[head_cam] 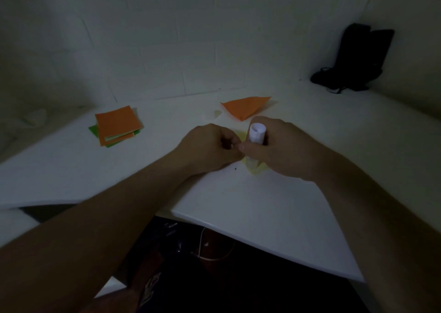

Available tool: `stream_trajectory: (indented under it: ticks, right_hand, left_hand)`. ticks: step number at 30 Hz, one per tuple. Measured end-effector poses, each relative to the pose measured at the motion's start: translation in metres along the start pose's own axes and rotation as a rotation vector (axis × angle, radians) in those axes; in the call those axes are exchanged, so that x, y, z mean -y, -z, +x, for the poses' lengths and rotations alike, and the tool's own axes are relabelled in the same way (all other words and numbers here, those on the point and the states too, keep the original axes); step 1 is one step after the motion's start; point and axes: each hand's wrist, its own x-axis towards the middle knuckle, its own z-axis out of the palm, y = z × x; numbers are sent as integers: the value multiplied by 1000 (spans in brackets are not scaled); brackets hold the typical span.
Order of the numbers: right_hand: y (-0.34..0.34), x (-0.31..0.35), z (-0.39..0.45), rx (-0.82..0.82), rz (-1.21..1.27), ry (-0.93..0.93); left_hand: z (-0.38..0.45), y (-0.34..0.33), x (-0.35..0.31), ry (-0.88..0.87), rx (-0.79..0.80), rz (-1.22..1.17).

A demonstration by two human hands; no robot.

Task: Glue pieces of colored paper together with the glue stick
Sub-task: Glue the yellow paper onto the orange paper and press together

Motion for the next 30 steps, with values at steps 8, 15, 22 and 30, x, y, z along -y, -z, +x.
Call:
stream_trajectory:
  ticks: [8, 15, 22, 30]
  right_hand:
    - [2, -2, -3, 49, 74, -22]
    - [15, -13, 1, -187, 326, -125]
    - [3, -9, -1, -191, 32, 9]
    - [1, -9, -2, -118, 17, 46]
  left_hand:
    - [1, -2, 1, -7, -27, 7]
    - [1, -3, 2, -8, -74, -6]
    - [1, -4, 3, -23, -113, 1]
    - [-1, -3, 1, -50, -117, 14]
